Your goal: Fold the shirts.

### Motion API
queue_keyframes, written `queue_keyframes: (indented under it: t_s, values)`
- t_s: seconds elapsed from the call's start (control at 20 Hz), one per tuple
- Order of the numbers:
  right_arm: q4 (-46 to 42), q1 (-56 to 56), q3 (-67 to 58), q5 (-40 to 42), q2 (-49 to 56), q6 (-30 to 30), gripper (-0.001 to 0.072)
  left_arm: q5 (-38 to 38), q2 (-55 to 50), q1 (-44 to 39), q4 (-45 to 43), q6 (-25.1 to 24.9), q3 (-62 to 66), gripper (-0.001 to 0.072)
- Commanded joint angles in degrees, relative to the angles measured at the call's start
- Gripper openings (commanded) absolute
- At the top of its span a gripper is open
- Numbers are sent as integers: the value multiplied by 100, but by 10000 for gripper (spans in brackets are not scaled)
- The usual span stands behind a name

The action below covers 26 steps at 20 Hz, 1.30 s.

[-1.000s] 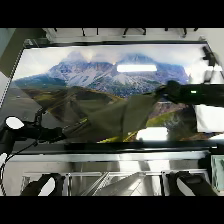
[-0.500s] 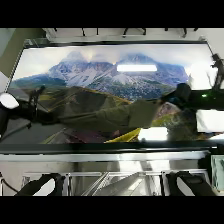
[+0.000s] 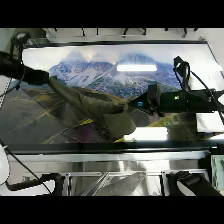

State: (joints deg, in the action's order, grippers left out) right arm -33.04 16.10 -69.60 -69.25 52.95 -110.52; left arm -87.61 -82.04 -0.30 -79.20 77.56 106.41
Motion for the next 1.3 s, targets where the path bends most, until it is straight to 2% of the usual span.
queue_keyframes:
  t_s: [0.0,0.1,0.25,0.3,0.4,0.55,0.8,0.85,0.9,1.05,1.2,1.25]
  values:
    - [1054,149,0,330,-20,20,29,-199,-431,-271,-684,223,1309,12]
    - [393,125,0,223,-42,35,29,4,-426,-297,-535,278,1401,12]
    - [-1624,-251,2,-249,92,35,29,765,-494,-474,-472,269,588,12]
    - [-2048,-407,2,-450,168,33,30,975,-614,-568,-470,240,374,12]
    - [-2444,-664,7,-702,372,83,30,1338,-951,-822,-476,129,116,13]
    - [-2962,-671,24,-776,822,332,30,1464,-1661,-1139,-450,83,76,13]
    - [-4205,-686,59,-710,1878,420,42,1392,-2457,-1355,278,-61,74,13]
    - [-4251,-695,59,-719,2070,647,234,1228,-2514,-1412,260,-61,74,13]
    - [-4190,-715,55,-791,2201,791,680,1038,-2533,-1419,216,-66,72,13]
    - [-3810,-704,-35,-986,2083,966,681,879,-2522,-1375,225,-111,74,13]
    - [-3644,-634,-125,-894,1480,968,679,1102,-2522,-1294,240,-103,76,13]
    - [-3635,-529,-125,-844,1303,1080,679,1106,-2522,-1250,251,-101,76,80]
